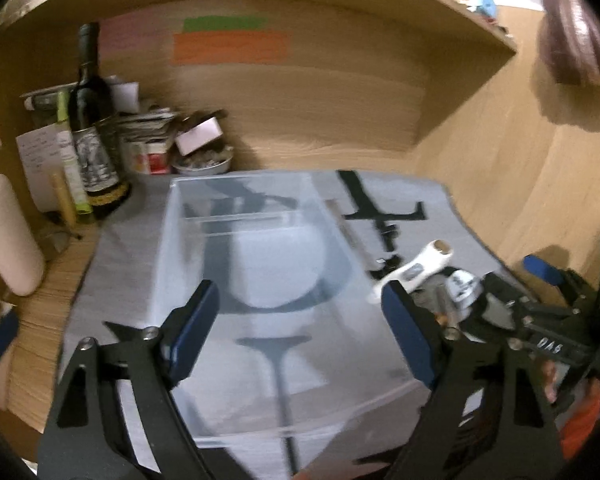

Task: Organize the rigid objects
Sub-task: 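Reach the right gripper to the white plug adapter and grasp it, then carry the white plug adapter into the clear box and release it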

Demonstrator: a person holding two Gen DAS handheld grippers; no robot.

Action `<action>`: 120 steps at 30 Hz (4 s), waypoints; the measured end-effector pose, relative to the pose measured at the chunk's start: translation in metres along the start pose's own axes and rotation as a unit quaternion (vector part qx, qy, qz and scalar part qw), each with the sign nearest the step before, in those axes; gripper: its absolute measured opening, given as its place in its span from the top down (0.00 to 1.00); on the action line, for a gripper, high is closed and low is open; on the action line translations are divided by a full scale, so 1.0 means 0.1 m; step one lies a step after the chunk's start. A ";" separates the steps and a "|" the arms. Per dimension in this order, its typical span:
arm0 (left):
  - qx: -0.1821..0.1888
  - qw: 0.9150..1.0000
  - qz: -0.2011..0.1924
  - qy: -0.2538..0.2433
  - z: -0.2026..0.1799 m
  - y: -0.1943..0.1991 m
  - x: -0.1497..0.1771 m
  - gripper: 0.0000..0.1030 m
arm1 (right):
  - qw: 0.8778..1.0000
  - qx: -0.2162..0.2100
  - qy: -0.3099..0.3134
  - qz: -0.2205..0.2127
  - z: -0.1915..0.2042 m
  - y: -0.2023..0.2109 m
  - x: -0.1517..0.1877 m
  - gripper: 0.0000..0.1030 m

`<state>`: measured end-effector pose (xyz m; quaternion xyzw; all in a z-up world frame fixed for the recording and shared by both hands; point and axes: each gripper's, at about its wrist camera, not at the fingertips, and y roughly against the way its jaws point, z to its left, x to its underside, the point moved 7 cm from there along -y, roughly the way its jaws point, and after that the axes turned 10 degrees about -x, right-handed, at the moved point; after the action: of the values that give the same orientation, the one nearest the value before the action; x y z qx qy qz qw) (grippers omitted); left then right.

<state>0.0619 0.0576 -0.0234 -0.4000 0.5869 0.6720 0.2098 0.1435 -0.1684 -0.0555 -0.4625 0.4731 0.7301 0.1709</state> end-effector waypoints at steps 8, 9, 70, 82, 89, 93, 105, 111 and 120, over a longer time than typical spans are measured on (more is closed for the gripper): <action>-0.055 0.997 0.052 0.015 0.62 -0.21 0.05 0.36 | 1.000 0.005 -0.009 0.006 -0.12 -0.09 -0.03 0.11; -0.057 0.997 0.059 0.018 0.67 -0.24 0.06 0.36 | 1.000 0.009 -0.012 0.008 -0.15 -0.10 -0.02 0.11; -0.011 0.990 0.143 -0.006 0.78 -0.66 0.27 0.87 | 0.998 -0.036 0.039 0.021 0.44 -0.26 -0.44 0.73; -0.008 0.991 0.132 -0.013 0.76 -0.65 0.29 0.87 | 0.992 -0.111 0.058 -0.018 1.07 -0.24 -0.79 0.73; -0.008 0.992 0.127 -0.018 0.75 -0.63 0.30 0.87 | 0.989 -0.127 0.081 -0.009 1.40 -0.42 -0.88 0.73; -0.007 0.992 0.125 -0.017 0.76 -0.63 0.29 0.87 | 0.986 -0.135 0.095 0.007 1.60 -0.59 -0.87 0.73; -0.008 0.992 0.128 -0.011 0.75 -0.64 0.28 0.87 | 0.963 -0.174 0.159 0.131 2.03 -1.22 -0.59 0.73; -0.014 0.992 0.125 -0.012 0.73 -0.64 0.28 0.87 | 0.950 -0.166 0.197 0.175 2.12 -1.38 -0.40 0.73; -0.014 0.992 0.125 -0.014 0.73 -0.64 0.28 0.87 | 0.948 -0.162 0.198 0.189 2.11 -1.43 -0.40 0.71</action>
<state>0.0718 0.1364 -0.0855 -0.3169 0.6200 0.7064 0.1271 0.1542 0.0889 -0.0724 -0.5208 0.4518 0.7097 -0.1447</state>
